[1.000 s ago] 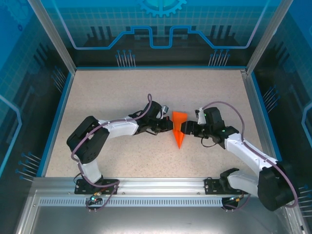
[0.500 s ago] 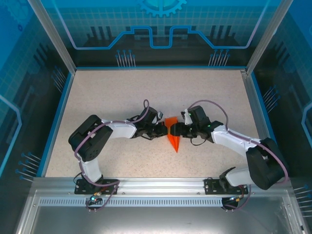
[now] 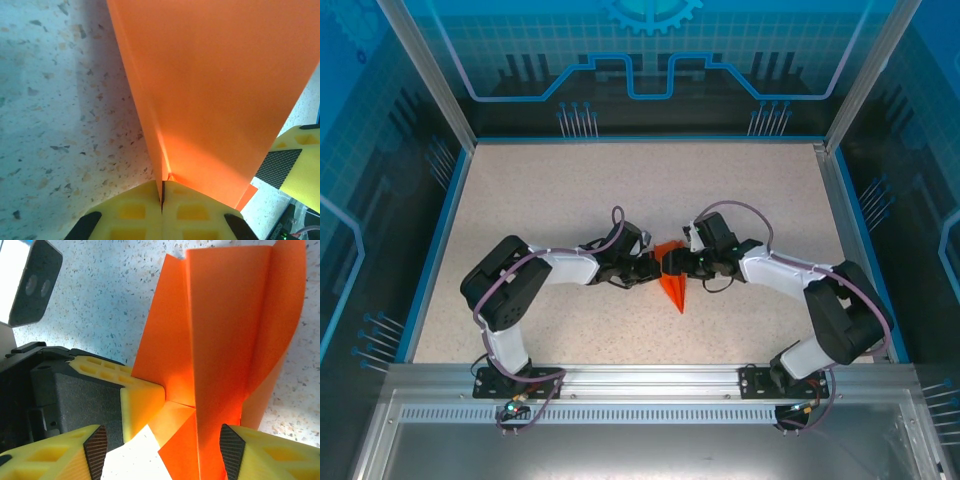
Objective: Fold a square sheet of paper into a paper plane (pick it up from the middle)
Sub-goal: Turn over a paper plane at the center of the table.
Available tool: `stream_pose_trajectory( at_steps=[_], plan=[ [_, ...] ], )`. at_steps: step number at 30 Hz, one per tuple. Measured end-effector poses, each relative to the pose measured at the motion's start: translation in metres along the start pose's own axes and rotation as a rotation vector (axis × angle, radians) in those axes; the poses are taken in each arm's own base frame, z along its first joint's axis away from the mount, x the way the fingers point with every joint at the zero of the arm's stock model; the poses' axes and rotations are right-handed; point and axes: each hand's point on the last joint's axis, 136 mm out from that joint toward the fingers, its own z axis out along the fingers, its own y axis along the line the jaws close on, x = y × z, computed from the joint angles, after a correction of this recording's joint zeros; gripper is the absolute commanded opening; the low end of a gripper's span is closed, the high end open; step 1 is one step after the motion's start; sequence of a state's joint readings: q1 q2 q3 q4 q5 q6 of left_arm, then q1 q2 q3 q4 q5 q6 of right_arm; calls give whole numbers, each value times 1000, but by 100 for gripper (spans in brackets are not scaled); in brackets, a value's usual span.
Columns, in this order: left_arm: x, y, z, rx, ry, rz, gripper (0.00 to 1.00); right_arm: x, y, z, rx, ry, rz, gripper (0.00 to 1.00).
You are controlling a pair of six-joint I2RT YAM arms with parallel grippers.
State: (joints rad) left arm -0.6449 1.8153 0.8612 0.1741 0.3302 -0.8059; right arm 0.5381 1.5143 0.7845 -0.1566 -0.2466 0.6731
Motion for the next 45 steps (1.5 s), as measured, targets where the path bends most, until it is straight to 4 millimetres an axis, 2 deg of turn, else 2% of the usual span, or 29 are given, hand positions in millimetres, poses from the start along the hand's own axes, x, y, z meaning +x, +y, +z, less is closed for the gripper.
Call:
stream_pose_trajectory(
  at_steps=[6, 20, 25, 28, 33, 38, 41, 45],
  plan=[
    [-1, 7, 0, -34, -9, -10, 0, -1, -8, 3, 42, -3, 6, 80],
    [-1, 13, -1, -61, -15, -18, 0, 2, -18, 14, 70, 14, 17, 80],
    [-2, 16, -1, -66, -18, -24, 0, 4, -19, 14, 67, 10, 23, 76],
    [-1, 19, -2, -71, -16, -29, 0, 5, -21, 7, 68, -10, 26, 72],
    [-1, 20, -2, -71, -16, -29, 0, -6, -23, -8, 72, -74, 45, 67],
    [-1, 20, -2, -71, -16, -29, 0, -7, -28, -7, 79, -70, 62, 62],
    [-1, 19, -2, -71, -16, -29, 0, -2, -30, -1, 76, -37, 65, 56],
    [-1, 20, -2, -71, -16, -29, 0, 0, -31, 7, 73, -6, 61, 39]
  ],
)
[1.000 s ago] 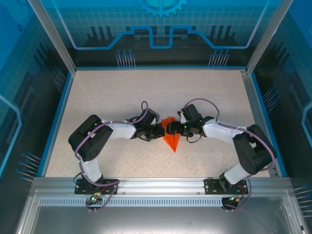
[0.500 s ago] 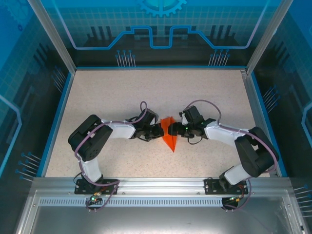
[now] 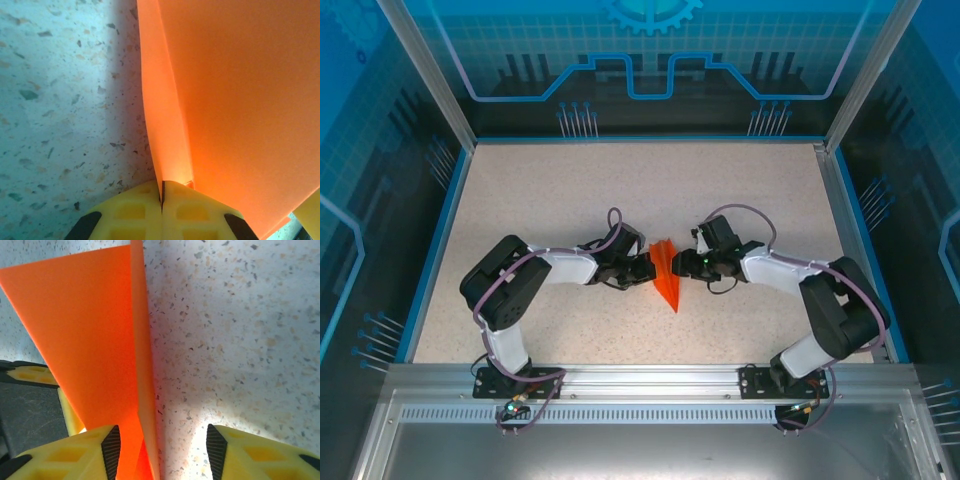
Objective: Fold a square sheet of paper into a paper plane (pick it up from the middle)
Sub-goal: Turn over a paper plane at the center of the table.
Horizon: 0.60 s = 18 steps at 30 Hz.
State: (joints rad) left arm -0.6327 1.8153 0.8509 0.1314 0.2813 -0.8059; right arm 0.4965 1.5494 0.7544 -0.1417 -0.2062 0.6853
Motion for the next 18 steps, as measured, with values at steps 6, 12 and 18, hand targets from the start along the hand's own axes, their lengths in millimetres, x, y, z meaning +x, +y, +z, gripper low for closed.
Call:
stream_pose_trajectory(
  at_steps=[6, 12, 18],
  plan=[
    [0, 0, 0, 0, 0, 0, 0, -8, 5, 3, -5, -6, -2, 10],
    [0, 0, 0, 0, 0, -1, 0, -9, -7, 2, 57, -15, 29, 7],
    [0, 0, 0, 1, -1, -6, 0, -6, -15, 2, 83, -7, 52, 9]
  ],
)
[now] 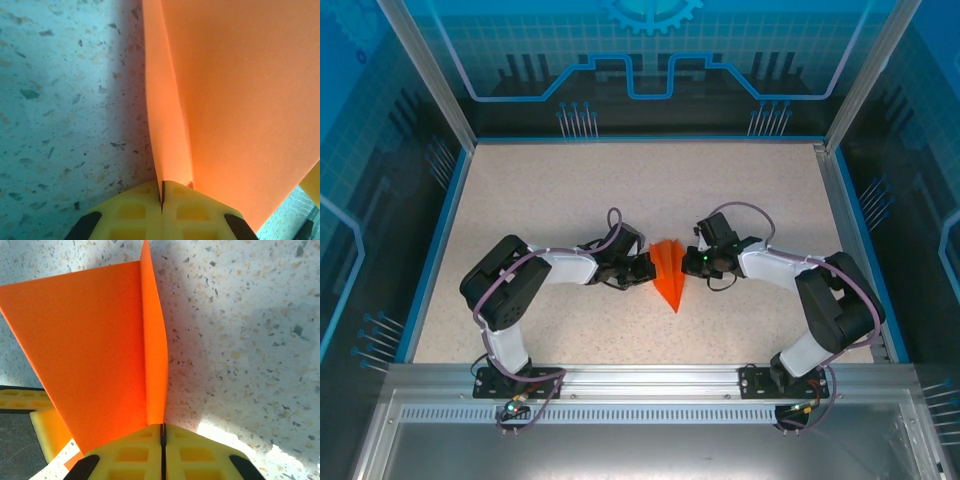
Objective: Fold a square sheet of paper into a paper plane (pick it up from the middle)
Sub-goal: Turn over a paper plane at the center of the table, then move the paper plane to the center of the table.
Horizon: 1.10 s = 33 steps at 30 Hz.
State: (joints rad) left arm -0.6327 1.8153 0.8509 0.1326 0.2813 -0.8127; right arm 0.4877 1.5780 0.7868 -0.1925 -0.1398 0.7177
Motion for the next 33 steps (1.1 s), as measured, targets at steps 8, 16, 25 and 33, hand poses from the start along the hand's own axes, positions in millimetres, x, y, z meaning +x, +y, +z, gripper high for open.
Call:
stream_pose_trajectory(
  at_steps=[8, 16, 25, 33],
  plan=[
    [0, 0, 0, 1, -1, 0, 0, 9, -9, -1, 36, 38, 57, 12],
    [0, 0, 0, 4, 1, -1, 0, 8, 1, -11, -5, 27, 52, 35],
    [0, -1, 0, 9, 4, 0, 0, 23, 43, -45, -96, -28, -91, 41],
    [1, -1, 0, 10, 6, 0, 0, 48, 39, -25, -51, 60, -122, 40]
  ],
)
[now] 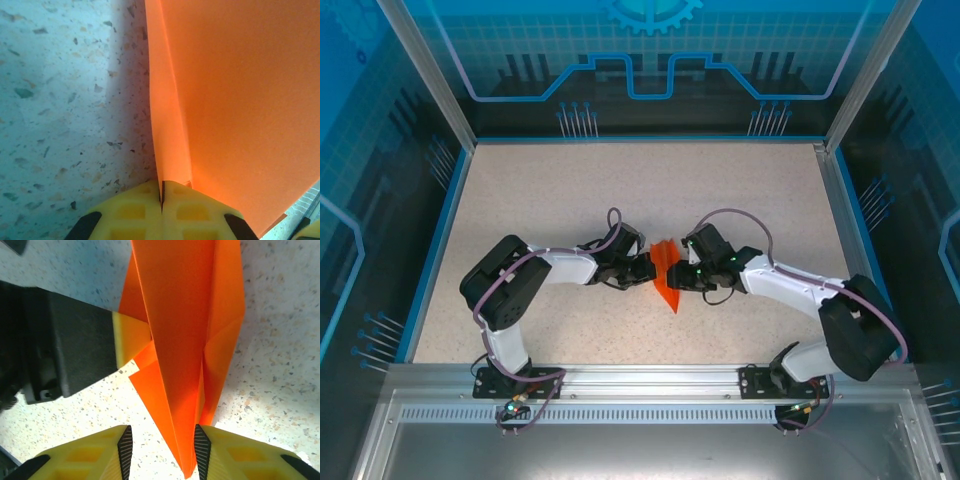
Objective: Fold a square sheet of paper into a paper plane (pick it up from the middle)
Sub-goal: Move the paper plane to the center of the table.
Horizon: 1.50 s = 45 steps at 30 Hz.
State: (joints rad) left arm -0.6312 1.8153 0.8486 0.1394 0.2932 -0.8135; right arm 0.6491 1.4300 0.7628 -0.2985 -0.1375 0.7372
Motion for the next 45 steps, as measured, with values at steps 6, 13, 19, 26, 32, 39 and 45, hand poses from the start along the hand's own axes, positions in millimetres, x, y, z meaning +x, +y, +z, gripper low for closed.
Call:
stream_pose_trajectory(
  at_steps=[6, 13, 19, 26, 32, 39, 45],
  plan=[
    [0, 0, 0, 0, 0, 0, 0, 7, -6, 11, 28, 36, 8, 41],
    [0, 0, 0, 0, 0, 0, 0, 13, -4, 17, 26, 57, -3, 41],
    [0, 0, 0, 0, 1, 0, 0, 17, -4, 27, 38, 87, -13, 41],
    [1, 0, 0, 2, 3, 0, 0, 16, 4, 30, 47, 90, -64, 45],
    [2, -1, 0, 9, 11, 0, 0, 14, 12, 38, 100, 83, -147, 45],
    [2, -3, -1, 13, 14, 1, 0, 6, 2, 38, 182, 48, -161, 40],
    [2, -5, -3, 17, 11, 3, 0, 5, -4, 36, 220, 35, -166, 27]
  ],
)
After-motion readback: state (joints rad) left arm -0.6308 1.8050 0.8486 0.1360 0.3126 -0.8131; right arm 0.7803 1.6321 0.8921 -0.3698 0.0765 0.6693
